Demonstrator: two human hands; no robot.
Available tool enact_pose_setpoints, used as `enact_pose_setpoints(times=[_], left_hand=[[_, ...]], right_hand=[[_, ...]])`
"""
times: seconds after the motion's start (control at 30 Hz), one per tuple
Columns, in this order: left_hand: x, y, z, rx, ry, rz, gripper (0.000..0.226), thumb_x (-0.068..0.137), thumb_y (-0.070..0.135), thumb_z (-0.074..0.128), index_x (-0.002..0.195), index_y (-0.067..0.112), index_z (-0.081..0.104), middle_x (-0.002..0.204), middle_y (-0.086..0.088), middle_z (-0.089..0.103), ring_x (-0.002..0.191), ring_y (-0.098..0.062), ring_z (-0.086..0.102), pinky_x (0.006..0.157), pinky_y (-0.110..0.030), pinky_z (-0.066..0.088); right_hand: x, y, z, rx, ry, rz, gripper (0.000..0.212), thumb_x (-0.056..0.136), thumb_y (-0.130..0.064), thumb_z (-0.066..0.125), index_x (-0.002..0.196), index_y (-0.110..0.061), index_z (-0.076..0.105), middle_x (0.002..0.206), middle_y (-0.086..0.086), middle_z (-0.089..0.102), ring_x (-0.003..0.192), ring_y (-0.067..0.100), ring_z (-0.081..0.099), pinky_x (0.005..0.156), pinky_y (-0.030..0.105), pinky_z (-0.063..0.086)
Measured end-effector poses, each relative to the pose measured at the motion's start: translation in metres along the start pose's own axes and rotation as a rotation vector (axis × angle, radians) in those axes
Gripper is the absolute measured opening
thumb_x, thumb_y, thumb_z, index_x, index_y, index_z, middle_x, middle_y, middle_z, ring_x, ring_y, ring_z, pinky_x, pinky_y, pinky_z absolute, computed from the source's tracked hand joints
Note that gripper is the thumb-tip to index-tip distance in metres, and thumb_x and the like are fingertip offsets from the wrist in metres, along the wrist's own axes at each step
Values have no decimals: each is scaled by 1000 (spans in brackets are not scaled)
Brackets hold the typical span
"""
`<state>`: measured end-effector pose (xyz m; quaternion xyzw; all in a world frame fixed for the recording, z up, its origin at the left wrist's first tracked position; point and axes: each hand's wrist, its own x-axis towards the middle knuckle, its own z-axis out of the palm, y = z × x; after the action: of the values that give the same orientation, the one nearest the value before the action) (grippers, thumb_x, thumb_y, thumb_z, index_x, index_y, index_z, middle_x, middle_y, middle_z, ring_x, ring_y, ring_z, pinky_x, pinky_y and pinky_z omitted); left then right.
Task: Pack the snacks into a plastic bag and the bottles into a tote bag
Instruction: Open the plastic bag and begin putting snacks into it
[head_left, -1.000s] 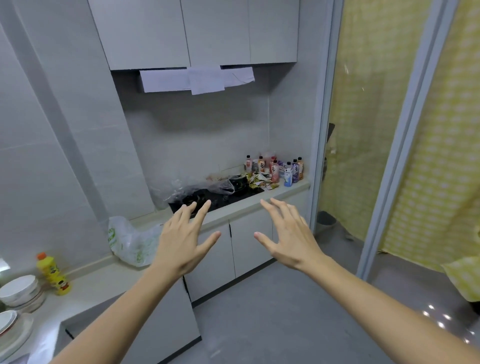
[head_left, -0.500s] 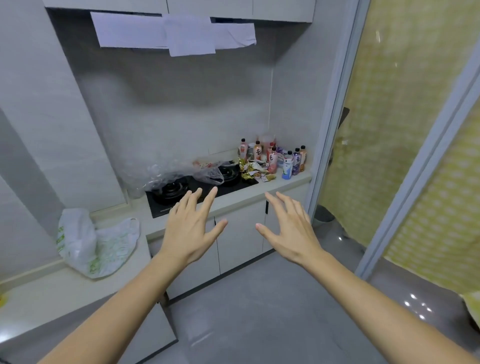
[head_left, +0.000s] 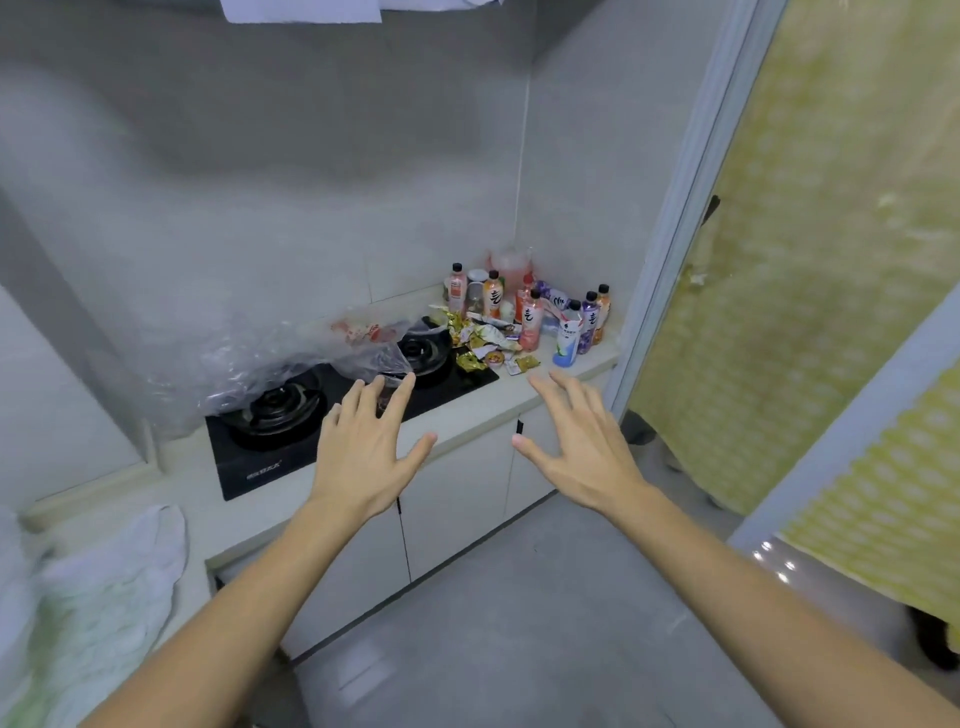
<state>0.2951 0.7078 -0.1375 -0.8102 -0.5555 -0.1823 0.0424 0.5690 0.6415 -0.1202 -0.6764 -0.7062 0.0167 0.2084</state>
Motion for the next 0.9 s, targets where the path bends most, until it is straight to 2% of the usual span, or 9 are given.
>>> enact_pose_setpoints(times=[0.1,0.27,0.43,0.6,0.77,0.9], left_hand=[[41,-16,26,21,-24,4,77,94,71,30,160,34,21,157,-13,40,148,-35,32,114,-53,35],[107,-34,77,56,-80,-11,75,95,70,32,159,32,24,154,-13,43,145,-35,35,112,-54,37],[185,-52,126,124,-105,-58,74,95,69,30,157,28,30,142,-9,49,137,-33,40,108,-52,40],[250,-64,170,159,-176,-174,77,95,70,24,160,28,25,149,-11,45,141,-34,37,110,-53,38],[297,-77,214,141,-259,-253,77,94,69,23,157,25,31,145,-11,48,138,-33,41,108,-53,41],[328,-97,255,133,-283,-291,72,96,64,35,157,26,33,146,-10,48,135,-33,43,106,-52,43]], right_hand=[[42,18,25,-61,-44,-35,81,94,-74,36,162,-34,16,167,3,22,151,25,21,121,51,30],[126,61,74,-60,-88,-28,81,94,-74,37,162,-32,19,165,4,28,150,26,26,119,51,33],[231,103,120,-49,-125,-116,82,91,-73,35,159,-26,32,159,7,38,144,31,34,114,50,39],[337,138,164,-35,-227,-164,77,95,-66,49,160,-29,28,160,5,33,148,31,28,120,47,28],[429,155,213,-46,-376,-189,76,96,-63,51,160,-32,25,164,6,26,152,33,22,118,53,31],[489,149,265,-36,-501,-172,77,97,-61,51,160,-29,21,166,10,21,154,35,15,119,55,32]])
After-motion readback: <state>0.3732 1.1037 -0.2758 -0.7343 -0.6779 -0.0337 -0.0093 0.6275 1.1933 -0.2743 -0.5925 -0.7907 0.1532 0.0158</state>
